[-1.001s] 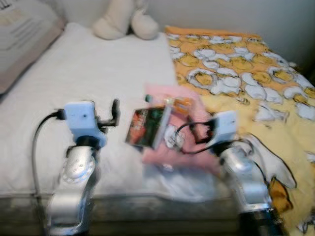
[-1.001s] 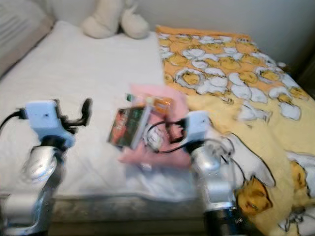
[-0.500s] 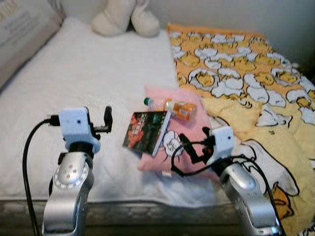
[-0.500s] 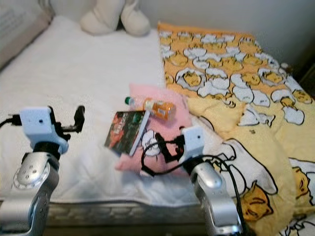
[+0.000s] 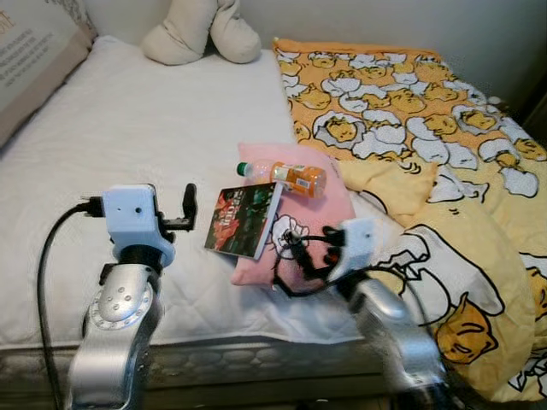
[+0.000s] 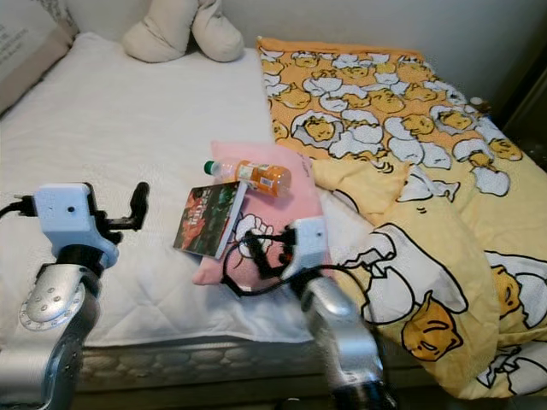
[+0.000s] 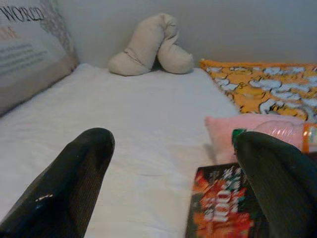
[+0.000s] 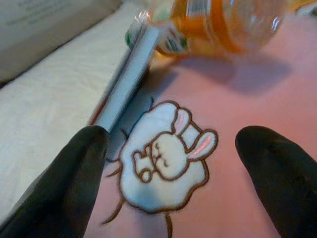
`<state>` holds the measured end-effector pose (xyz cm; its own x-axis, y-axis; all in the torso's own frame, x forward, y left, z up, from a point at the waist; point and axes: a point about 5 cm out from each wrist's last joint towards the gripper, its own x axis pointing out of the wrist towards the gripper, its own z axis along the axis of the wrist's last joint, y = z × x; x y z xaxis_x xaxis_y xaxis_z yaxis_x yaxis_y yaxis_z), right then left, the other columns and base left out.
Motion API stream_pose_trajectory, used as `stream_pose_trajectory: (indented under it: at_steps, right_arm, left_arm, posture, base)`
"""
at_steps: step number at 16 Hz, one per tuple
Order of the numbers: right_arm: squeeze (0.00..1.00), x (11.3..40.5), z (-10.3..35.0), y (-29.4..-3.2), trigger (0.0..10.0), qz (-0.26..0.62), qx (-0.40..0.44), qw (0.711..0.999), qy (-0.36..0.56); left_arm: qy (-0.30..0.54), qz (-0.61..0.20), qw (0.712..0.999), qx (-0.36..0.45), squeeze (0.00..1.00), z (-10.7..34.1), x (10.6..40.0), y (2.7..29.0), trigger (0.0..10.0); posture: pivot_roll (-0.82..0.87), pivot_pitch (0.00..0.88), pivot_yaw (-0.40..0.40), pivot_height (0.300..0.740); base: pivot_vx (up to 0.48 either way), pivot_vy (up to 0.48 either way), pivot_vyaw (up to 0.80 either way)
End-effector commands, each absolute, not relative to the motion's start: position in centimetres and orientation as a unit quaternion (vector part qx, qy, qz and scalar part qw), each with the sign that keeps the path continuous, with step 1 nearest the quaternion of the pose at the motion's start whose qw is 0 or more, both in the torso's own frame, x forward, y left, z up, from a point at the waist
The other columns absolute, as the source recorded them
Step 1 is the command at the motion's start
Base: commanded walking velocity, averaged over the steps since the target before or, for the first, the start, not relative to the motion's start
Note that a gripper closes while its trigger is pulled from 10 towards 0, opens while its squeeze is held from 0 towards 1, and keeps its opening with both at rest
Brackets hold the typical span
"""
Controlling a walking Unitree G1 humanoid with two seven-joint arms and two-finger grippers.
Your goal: Clean up the room
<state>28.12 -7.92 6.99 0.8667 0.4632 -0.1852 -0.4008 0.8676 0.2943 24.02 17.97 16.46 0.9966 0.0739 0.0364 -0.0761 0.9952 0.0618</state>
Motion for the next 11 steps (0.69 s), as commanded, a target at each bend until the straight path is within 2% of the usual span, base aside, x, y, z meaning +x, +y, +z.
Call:
stream_pose_trajectory:
  at_steps: [1, 4, 11]
  right_arm:
    - [0.0, 28.8, 7.0, -7.5, 10.0, 0.223, 0.119, 0.96, 0.119]
    - [0.0, 30.5, 6.9, -5.1, 10.0, 0.252, 0.109, 0.953, 0.124]
    - [0.0, 32.5, 7.4, -2.4, 10.0, 0.28, 0.1, 0.946, 0.133]
  left_arm:
    - [-0.019, 0.037, 0.998, 0.04, 0.0, 17.1, 23.4, 18.3, 10.0]
    - [-0.017, 0.059, 0.996, 0.058, 0.0, 17.8, 21.7, 19.5, 10.0]
    - [-0.01, 0.073, 0.996, 0.055, 0.0, 18.0, 20.7, 19.3, 10.0]
  posture:
    - [0.1, 0.0, 0.001, 0.74]
    - [0.2, 0.0, -0.005, 0.74]
    - [0.23, 0.01, -0.036, 0.74]
  base:
    - [0.0, 0.0, 0.0]
    - [0.0, 0.0, 0.0]
    - [0.0, 0.0, 0.0]
